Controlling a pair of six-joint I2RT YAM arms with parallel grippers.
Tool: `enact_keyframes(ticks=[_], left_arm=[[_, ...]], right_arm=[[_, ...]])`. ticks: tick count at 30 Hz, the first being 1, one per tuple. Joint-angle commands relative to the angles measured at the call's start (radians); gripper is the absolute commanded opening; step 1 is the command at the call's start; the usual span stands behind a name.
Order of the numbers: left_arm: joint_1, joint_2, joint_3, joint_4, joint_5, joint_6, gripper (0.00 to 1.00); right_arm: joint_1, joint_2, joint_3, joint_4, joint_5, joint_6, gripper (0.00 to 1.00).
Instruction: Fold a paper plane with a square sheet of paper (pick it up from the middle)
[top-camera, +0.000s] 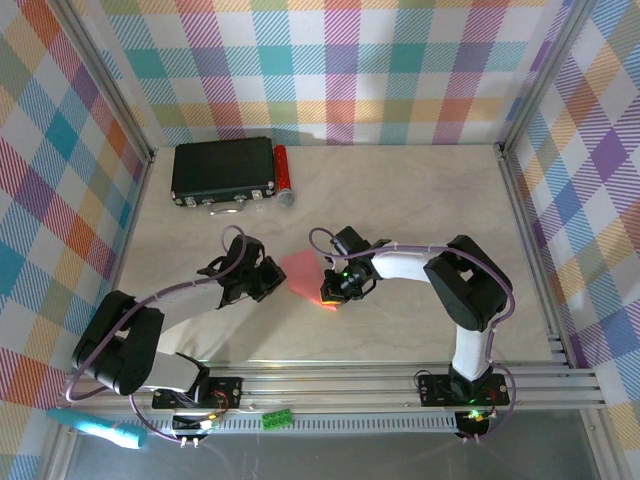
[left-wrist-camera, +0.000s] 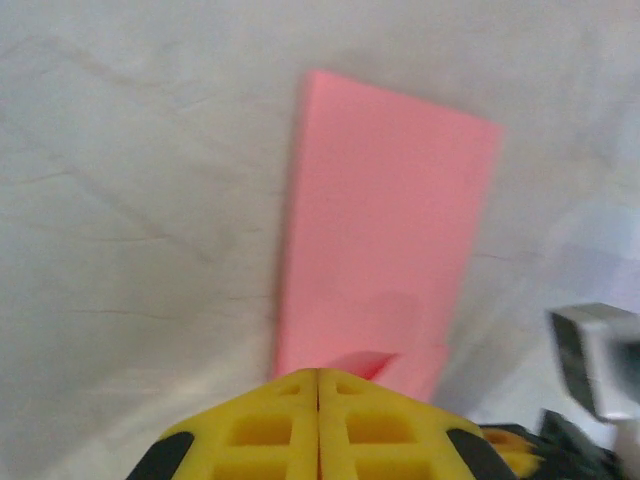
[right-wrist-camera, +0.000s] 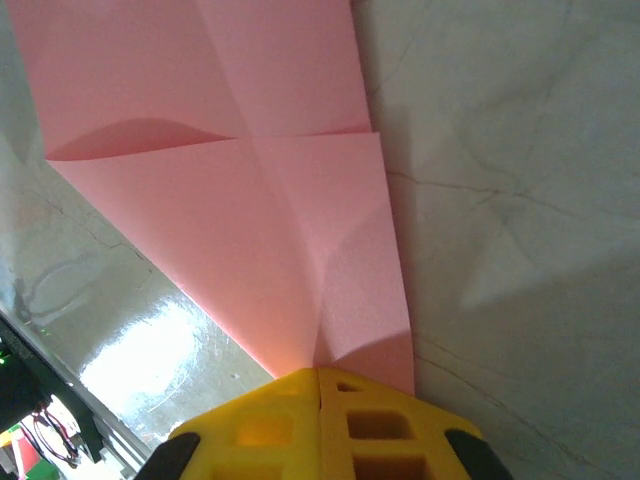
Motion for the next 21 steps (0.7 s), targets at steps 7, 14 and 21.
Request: enact_keyframes(ticks=[7,14,21], left_arm=[[-0.143,0.078,0.091,0.055,0.04,-0.013,0.07],[-0.172,0.207,0.129,0.074,0.054,-0.043,0.05],[-0.174,0.274,0.139,0.036,0.039,-0.047,0.04]], right_arm=[[-0.013,0.045,-0.012,-0.001,0.108,-0.009,0.07],[-0.023,0.022,-0.033,0.037,0.044,-0.091,0.08],[-0.028,0.012,-0.041,0.076,-0.03,-0.131,0.09]])
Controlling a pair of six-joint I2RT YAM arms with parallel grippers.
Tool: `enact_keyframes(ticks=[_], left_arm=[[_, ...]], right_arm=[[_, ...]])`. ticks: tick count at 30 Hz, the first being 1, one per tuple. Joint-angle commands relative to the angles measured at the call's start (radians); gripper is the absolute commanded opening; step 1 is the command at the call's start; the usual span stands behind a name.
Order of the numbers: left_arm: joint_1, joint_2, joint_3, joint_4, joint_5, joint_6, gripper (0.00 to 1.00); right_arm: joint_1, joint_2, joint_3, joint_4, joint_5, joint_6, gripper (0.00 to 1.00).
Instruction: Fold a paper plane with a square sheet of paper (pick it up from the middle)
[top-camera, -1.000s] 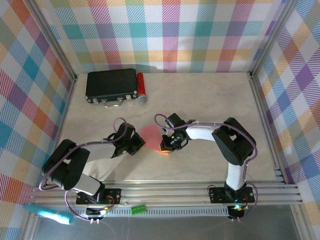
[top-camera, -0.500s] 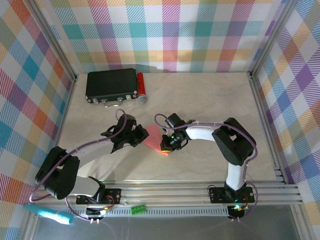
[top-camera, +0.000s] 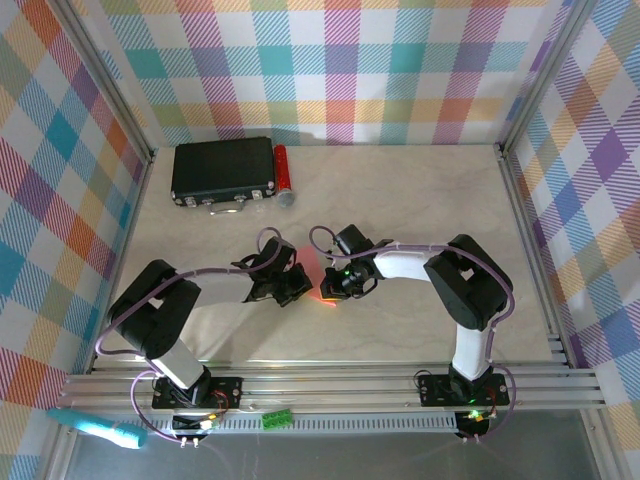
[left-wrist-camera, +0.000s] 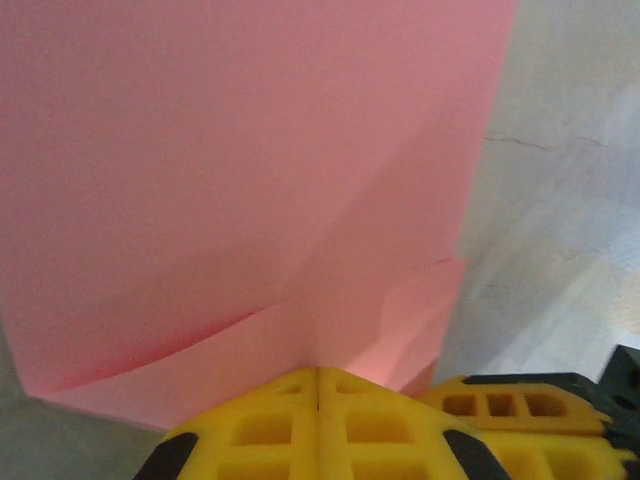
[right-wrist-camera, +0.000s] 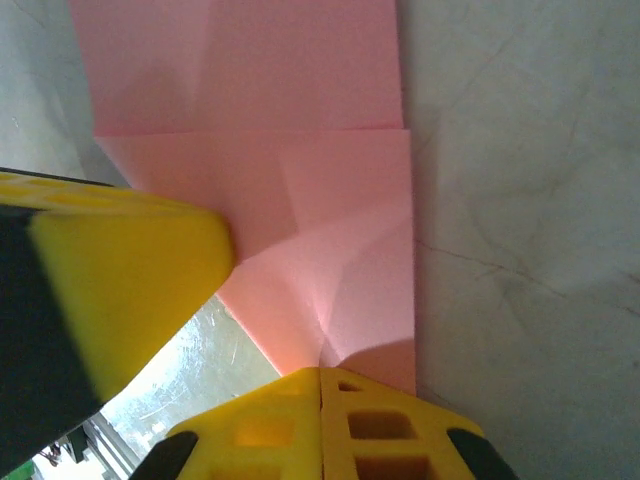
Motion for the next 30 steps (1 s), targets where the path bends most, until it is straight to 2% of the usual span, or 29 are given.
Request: enact_keyframes(ticks=[1,9,20,30], left_arm=[[-0.008,0.018,0.031,-0.031,-0.012,-0.01,0.03],[-0.008,0.039,0.043,-0.102,-0.033,-0.009,0.02],[-0.008,0.06,0.057,-0.147,-0.033,-0.012,0.0],[-0.005,0.069,0.073,-0.289,-0.092,-0.008,0.0]], right_arm=[[-0.008,0.008,-0.026,0.013,-0.015,-0.05,0.09],[-0.008,-0.033,-0.013,0.016,-0.072,-0.14,0.09],[-0.008,0.045,0.045,-0.028,-0.121,-0.184,0.08],[-0.02,0.025,-0.021,-0.09,-0.083,-0.261,0.07]])
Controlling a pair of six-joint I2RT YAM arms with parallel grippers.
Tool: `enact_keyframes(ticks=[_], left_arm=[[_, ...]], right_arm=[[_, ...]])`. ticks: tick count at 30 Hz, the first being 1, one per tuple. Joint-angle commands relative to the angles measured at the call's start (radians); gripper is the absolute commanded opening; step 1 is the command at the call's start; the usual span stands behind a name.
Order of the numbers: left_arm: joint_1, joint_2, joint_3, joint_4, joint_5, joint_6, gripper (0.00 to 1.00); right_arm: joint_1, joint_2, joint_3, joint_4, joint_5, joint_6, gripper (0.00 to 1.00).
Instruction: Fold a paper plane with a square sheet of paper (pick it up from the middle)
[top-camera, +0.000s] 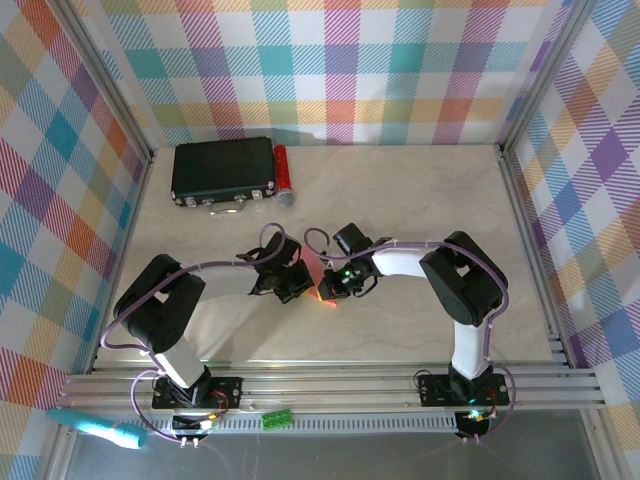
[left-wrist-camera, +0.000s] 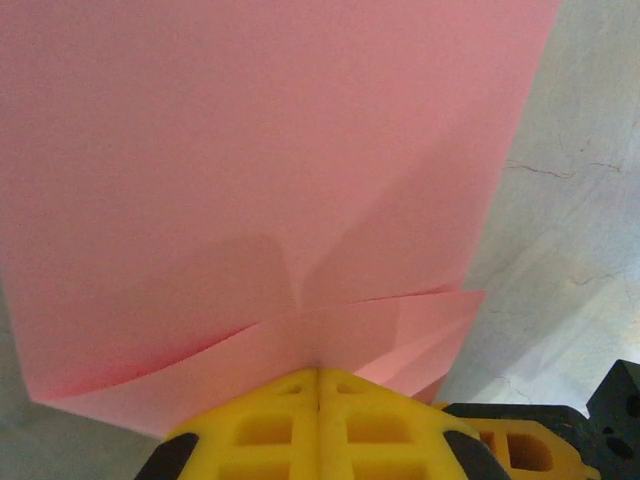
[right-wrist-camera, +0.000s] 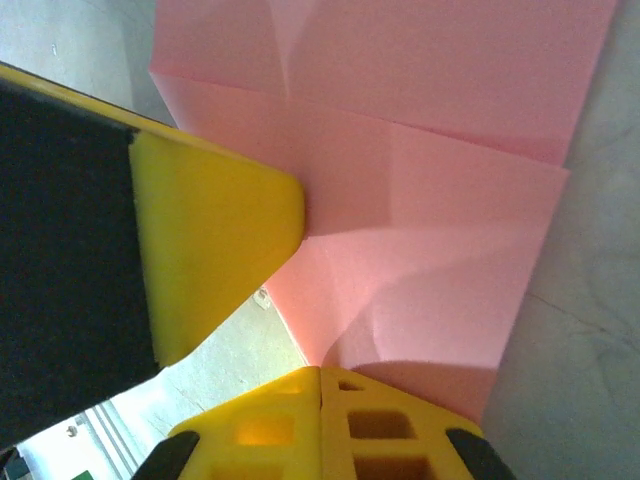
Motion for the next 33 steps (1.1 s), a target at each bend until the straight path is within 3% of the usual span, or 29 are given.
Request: enact_keyframes(ticks=[1,10,18,26,33], left_arm=[[-0.005,0.027,-0.017,-0.181,-0.079,0.007,0.0],[0.008,0.022,-0.018,-0.187,-0.076,0.032,0.0],[0.008,0.02,0.011,-0.074,-0.001,0.068,0.01],[0.014,-0.091,0.039,0.069,0.037,0.059,0.17],[0.076,-0.218,-0.109,0.175,0.049,-0.001,0.3]], right_arm=[[-0.014,-0.02,-0.057,-0.081,0.007,-0.06,0.07],[-0.034,-0.133,-0.207,-0.065,0.022,-0.056,0.06],[-0.045,-0.269,-0.246,0.012,0.11,0.061,0.07],[-0.044,-0.308,-0.186,-0.005,0.127,0.188,0.16],[-0.039,-0.268,-0.13,0.019,0.116,0.267,0.16]])
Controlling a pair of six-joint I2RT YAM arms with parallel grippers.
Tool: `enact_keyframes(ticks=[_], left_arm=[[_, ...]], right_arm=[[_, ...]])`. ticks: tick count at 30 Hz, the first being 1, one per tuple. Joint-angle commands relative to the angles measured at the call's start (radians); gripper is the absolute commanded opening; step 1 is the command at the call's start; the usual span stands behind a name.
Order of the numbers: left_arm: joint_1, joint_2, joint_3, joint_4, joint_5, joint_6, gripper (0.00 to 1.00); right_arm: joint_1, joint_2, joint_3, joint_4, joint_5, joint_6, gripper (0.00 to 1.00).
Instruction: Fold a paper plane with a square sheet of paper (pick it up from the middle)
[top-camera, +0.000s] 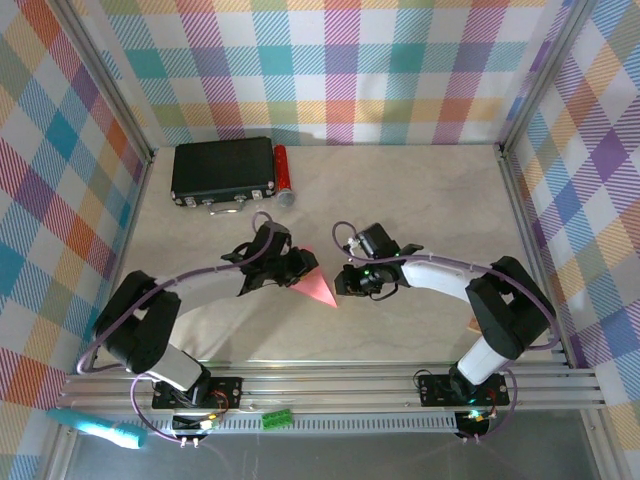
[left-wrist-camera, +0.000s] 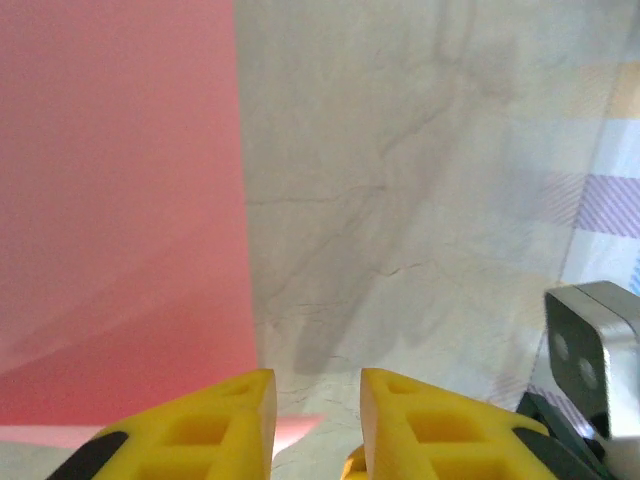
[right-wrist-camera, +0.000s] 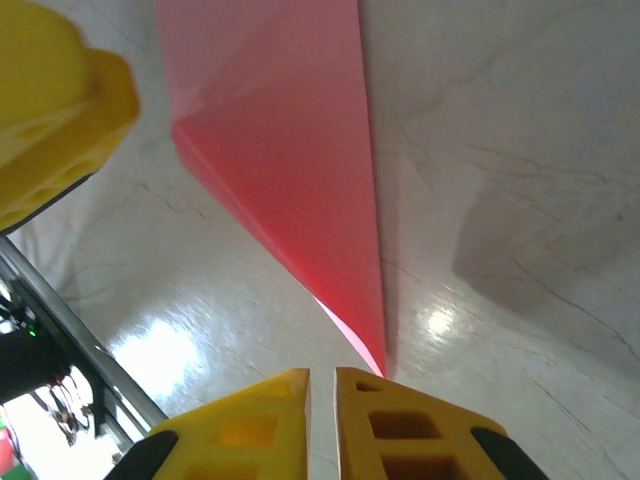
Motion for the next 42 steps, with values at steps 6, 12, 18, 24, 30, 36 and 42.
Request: enact_keyframes(ticks=[6,12,18,24,30,36,42], left_arm=[[0.127,-0.151,-0.2,0.061,0.064,-0.055,0.36],[0.188,-0.258,-0.266,-0.011,0.054,-0.018,0.41],[0.189,-0.242,-0.287,0.051,0.077,-0.013,0.44],[0.189,-0.176,-0.287,0.103,0.109,-0.015,0.45],[0.189,-0.129,-0.271,0.131,0.127,-0.014,0.45],[0.189,-0.085,-0.256,0.157,0.156,-0.013,0.44],[0.189,-0.058,-0.249,0.176,0.174,-0.018,0.44]], right_arm=[[0.003,0.068,0.062,0.068,-0.053,0.091,0.17],[0.008,-0.019,-0.007,0.127,-0.005,0.119,0.2],[0.033,0.054,0.023,0.14,-0.067,0.111,0.22],[0.056,0.115,0.058,0.212,-0.09,0.115,0.22],[0.056,0.17,0.118,0.163,-0.009,0.117,0.22],[0.054,0.214,0.156,0.13,0.048,0.124,0.23],[0.044,0.25,0.156,0.126,0.046,0.148,0.24]])
